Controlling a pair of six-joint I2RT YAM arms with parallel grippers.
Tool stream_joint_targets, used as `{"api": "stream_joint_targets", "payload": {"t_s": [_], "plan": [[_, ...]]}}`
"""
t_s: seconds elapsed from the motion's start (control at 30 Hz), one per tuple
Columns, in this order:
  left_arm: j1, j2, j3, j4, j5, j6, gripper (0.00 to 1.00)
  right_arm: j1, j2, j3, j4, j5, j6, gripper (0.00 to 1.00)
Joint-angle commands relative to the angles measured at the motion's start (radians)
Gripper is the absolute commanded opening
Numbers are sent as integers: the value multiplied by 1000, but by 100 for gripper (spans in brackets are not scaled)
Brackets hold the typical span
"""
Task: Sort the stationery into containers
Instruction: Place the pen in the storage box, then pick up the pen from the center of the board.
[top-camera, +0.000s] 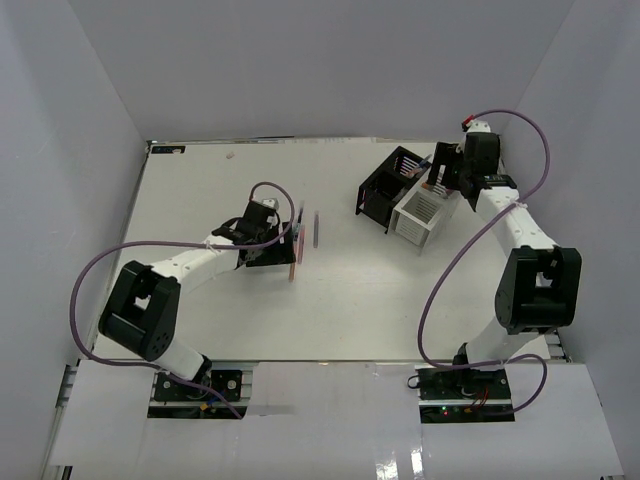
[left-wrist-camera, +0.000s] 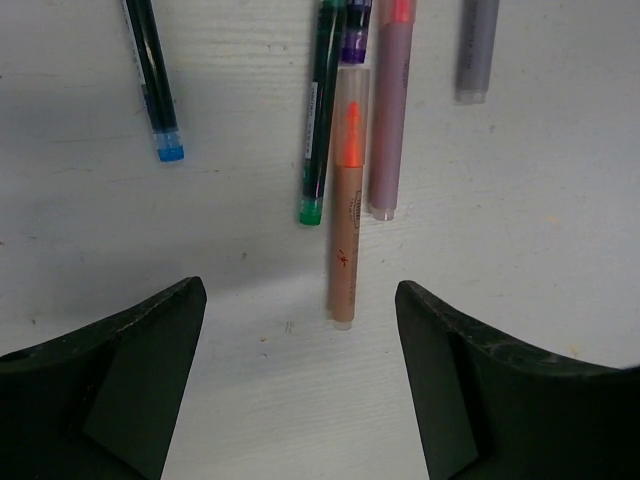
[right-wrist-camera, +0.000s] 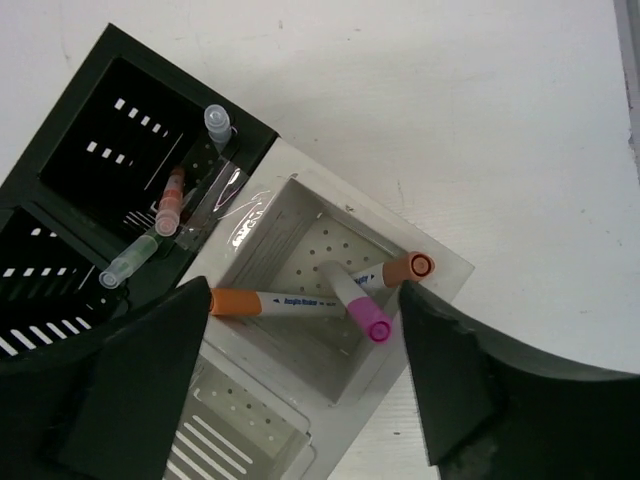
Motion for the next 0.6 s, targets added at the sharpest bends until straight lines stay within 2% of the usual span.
{"api": "stream_joint_targets", "payload": {"t_s": [0.0,0.2,0.57], "plan": [[6,18,51,-15,24,-7,87,-2,-102,23,-5,18,-20,85],[-22,64,66,-18,61,-27,68,-3,-239,-16,-24,4,-14,95],[-108,202,138,-82,-66,-66,56,-2,-380,-131,-2,-100,35,97]]}}
